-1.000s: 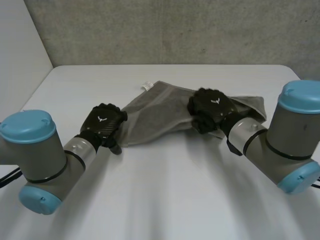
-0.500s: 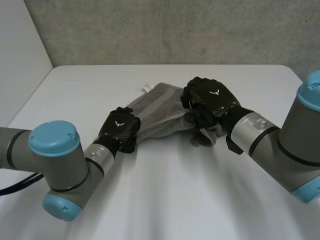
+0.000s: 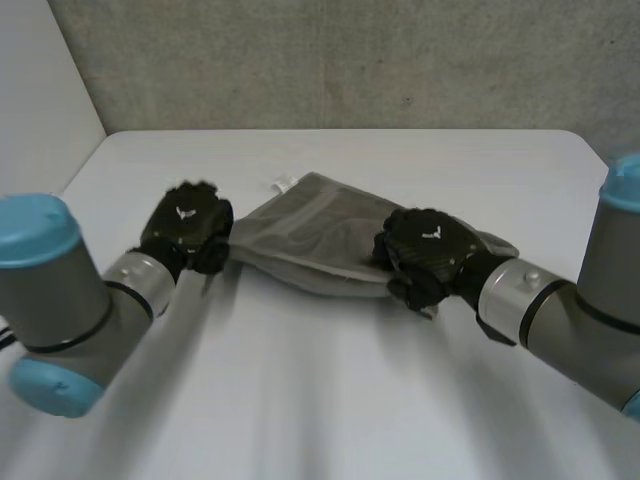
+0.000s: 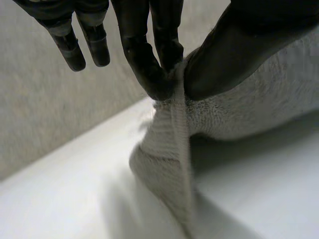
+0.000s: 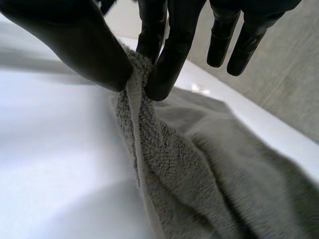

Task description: Fold the towel.

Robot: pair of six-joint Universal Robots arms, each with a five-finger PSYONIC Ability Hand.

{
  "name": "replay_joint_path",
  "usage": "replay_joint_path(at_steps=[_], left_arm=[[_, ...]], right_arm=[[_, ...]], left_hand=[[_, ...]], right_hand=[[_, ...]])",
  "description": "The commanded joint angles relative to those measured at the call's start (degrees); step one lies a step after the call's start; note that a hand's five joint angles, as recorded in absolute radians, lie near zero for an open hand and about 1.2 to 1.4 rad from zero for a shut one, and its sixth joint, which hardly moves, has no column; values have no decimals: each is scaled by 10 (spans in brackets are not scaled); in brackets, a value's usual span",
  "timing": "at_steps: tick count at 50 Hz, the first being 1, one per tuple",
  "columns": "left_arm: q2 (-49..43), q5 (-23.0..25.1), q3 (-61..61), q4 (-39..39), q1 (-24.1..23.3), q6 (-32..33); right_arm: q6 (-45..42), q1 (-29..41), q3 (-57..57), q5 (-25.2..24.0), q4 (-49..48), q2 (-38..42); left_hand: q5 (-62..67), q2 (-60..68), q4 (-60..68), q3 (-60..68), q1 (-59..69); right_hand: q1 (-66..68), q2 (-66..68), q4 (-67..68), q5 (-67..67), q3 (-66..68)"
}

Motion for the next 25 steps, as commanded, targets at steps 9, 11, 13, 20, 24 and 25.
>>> replay_joint_path(at_steps=[9, 11, 13, 20, 24, 25], left_arm=[[247, 20, 156, -30, -9, -76], [254, 23, 169, -29, -9, -97], [255, 25, 177, -26, -7, -114], [178, 25, 126, 2, -4, -123], [113, 25, 100, 5, -4, -116], [77, 25, 87, 4, -4, -109]], right_arm=[[12, 4, -269, -1, 33, -84], [21, 2, -300, -4, -1, -94], [25, 0, -303, -6, -14, -91], [16, 8, -264, -43, -23, -19], [-30, 8, -223, -48, -22, 61], [-30, 8, -223, -48, -22, 61]], left_hand=[[19, 26, -32, -28, 47], [19, 26, -32, -28, 47], [19, 26, -32, -28, 47], [19, 26, -32, -28, 47], [19, 26, -32, -28, 47], [19, 26, -32, -28, 47]], right_hand=[[65, 33, -38, 31, -23], [65, 33, -38, 31, -23], [65, 33, -38, 31, -23], [65, 33, -38, 31, -23], [65, 33, -38, 31, -23], [65, 33, -38, 31, -23]])
